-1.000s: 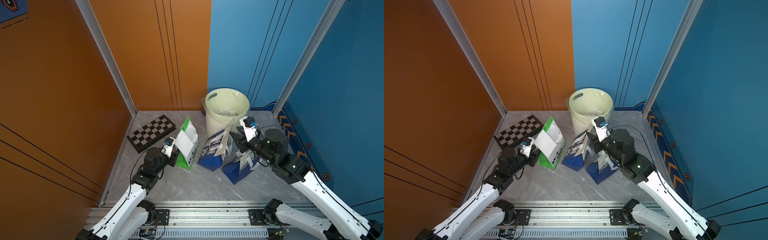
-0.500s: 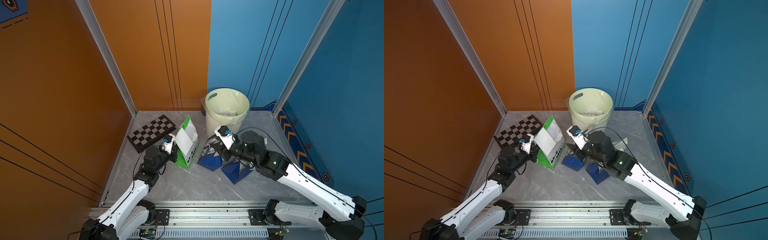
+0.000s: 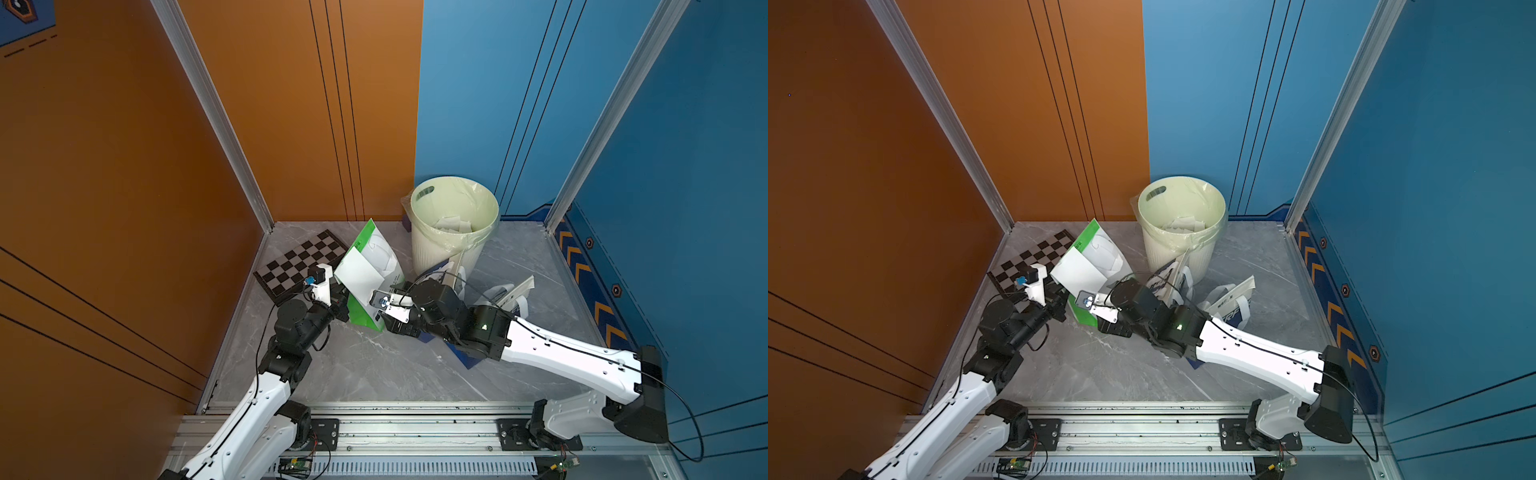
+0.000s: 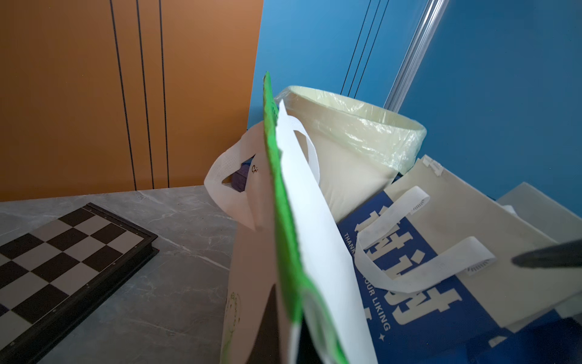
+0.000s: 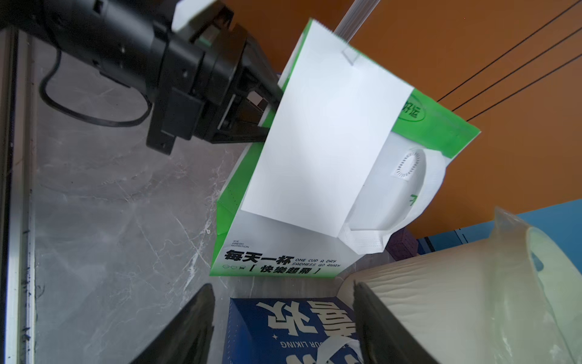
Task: Shred takeout receipts and throw away
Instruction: Pick up the takeout bag at the center of the board, then tear off the takeout receipt from the takeout bag.
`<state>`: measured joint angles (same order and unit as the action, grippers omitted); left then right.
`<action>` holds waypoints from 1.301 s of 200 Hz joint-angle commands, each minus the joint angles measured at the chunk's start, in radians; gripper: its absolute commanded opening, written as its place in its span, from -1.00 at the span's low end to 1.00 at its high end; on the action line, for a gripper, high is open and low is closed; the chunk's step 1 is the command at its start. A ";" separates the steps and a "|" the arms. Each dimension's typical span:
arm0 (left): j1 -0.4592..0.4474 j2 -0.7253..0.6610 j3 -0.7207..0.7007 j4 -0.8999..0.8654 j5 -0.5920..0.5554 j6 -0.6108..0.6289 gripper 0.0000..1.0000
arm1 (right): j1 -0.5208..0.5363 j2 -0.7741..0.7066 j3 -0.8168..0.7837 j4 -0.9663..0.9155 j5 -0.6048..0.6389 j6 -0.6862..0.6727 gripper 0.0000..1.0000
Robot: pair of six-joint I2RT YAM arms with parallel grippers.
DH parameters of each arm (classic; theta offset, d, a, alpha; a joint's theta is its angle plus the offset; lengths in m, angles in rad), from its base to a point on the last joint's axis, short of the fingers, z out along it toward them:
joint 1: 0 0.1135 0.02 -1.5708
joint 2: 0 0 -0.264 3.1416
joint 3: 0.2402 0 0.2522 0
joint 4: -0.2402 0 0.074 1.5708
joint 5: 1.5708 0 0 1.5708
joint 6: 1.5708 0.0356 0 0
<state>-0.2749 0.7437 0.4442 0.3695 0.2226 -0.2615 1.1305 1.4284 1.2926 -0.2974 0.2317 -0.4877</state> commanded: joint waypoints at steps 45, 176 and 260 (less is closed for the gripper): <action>-0.007 -0.063 0.113 -0.163 -0.083 -0.165 -1.00 | -0.005 0.064 -0.047 0.290 0.116 -0.172 0.71; -0.033 -0.070 0.183 -0.289 -0.087 -0.265 -1.00 | -0.012 0.196 -0.075 0.604 0.132 -0.234 0.84; -0.033 -0.062 0.183 -0.327 -0.106 -0.238 -1.00 | -0.035 0.142 -0.124 0.620 0.123 -0.178 0.24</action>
<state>-0.3023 0.6926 0.5865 0.0151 0.1226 -0.5163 1.1038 1.5986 1.1786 0.2855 0.3454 -0.6971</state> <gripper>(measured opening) 0.043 0.673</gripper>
